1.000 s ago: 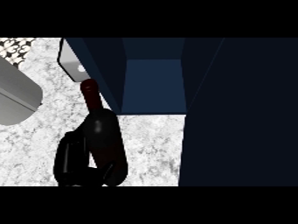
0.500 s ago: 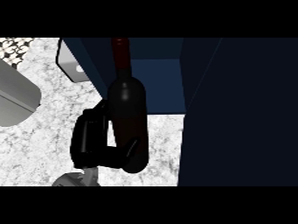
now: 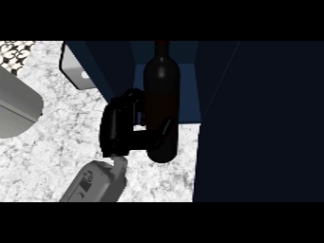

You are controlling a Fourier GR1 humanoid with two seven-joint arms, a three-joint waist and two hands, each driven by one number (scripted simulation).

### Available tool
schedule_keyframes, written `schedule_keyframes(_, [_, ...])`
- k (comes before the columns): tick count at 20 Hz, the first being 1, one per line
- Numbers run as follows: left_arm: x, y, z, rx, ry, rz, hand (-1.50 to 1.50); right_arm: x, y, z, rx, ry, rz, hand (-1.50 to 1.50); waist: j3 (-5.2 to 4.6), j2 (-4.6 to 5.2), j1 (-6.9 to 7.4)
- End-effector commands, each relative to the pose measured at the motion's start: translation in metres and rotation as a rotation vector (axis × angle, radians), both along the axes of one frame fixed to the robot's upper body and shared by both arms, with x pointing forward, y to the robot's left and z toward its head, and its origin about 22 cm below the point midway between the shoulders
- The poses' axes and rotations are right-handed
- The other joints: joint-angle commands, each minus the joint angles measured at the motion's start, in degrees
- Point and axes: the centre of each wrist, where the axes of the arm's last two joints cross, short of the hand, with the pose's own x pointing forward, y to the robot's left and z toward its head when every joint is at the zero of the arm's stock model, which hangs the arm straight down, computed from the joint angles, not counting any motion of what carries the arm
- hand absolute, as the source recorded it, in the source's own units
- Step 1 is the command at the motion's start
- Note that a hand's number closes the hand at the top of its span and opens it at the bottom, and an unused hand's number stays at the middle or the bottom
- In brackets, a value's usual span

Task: Pick up the wine, place it into the cabinet and close the cabinet

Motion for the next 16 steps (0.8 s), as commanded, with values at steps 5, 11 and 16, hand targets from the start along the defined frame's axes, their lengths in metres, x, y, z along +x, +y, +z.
schedule_keyframes(5, [0.023, -0.018, -0.024, 0.09, 0.043, 0.033, 1.5, -0.03, -0.007, 0.017, 0.079, -0.033, 0.083, -1.5, 0.0, 0.12, -0.29])
schedule_keyframes(11, [0.034, -0.012, -0.053, 0.061, 0.08, 0.059, 1.5, -0.034, -0.013, 0.014, 0.078, -0.027, 0.1, -1.5, -0.02, 0.31, -1.08])
schedule_keyframes(16, [0.031, -0.011, -0.076, 0.065, 0.102, 0.073, 1.5, -0.043, -0.005, 0.024, 0.085, -0.042, 0.106, -1.5, -0.12, 0.29, -1.06])
